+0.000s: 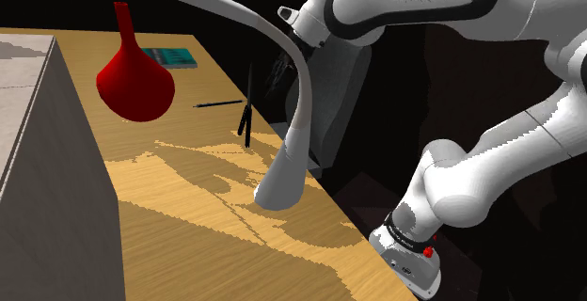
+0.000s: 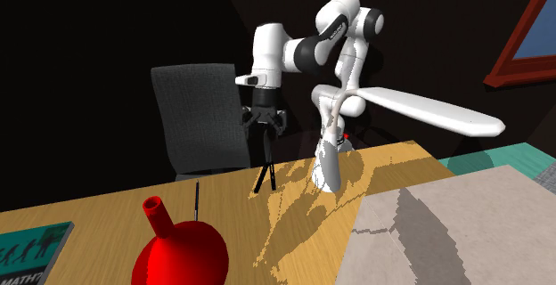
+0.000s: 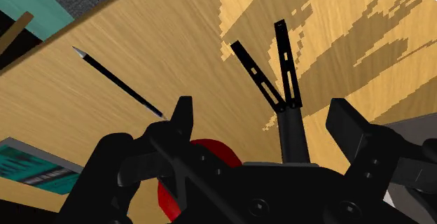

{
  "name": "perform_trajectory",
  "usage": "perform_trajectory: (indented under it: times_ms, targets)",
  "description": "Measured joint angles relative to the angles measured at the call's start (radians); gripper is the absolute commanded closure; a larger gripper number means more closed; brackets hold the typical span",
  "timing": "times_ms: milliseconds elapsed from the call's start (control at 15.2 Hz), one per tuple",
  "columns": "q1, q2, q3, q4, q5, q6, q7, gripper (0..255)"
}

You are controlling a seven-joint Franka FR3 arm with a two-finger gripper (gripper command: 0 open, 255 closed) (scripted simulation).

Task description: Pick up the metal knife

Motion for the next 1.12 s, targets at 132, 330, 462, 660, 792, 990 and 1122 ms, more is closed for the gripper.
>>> perform_trajectory:
  times_ms: [132,330,462,660,792,990,1122]
  targets:
    - [0.055,0.027,-0.016,0.004,0.054,0.048,-0.101,0]
    - [0.113,0.057,-0.038,0.012,0.115,0.093,-0.218,0]
    - [0.125,0.071,-0.042,0.006,0.131,0.117,-0.243,0]
    - [0.133,0.079,-0.046,-0.028,0.148,0.157,-0.267,0]
    - [0.138,0.09,-0.049,-0.045,0.16,0.183,-0.281,0]
    - [0.139,0.092,-0.05,-0.05,0.163,0.19,-0.286,255]
    - [0.14,0.091,-0.05,-0.05,0.163,0.191,-0.286,255]
